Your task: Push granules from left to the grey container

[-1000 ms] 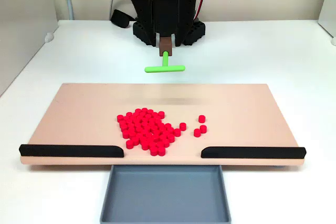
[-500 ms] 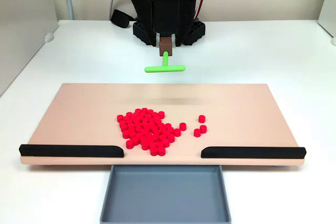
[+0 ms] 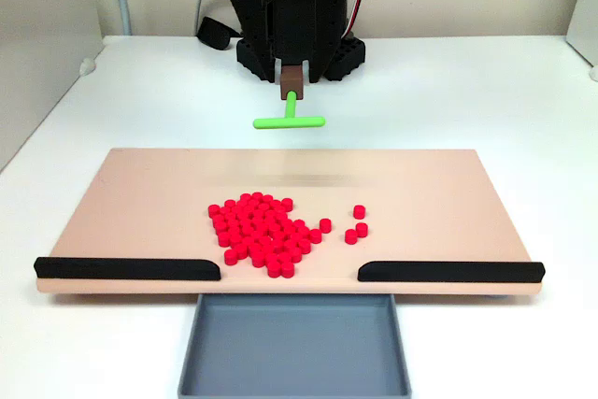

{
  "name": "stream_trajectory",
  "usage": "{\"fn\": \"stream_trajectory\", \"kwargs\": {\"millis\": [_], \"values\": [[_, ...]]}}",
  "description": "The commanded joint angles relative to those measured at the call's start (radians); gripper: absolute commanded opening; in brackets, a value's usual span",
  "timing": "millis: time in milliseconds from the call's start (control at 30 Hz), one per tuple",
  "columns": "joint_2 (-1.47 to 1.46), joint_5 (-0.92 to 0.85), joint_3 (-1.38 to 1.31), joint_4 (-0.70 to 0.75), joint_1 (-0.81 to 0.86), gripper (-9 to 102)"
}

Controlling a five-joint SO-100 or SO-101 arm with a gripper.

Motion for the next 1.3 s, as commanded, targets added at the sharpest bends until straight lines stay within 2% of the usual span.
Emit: {"fn": "stream_trajectory", "kwargs": {"millis": [0,1267], "values": [[0.032,0.002,-0.029,-0.002,0.005,0],[0.017,0.011,-0.028,-0.002,0.000,0]]}}
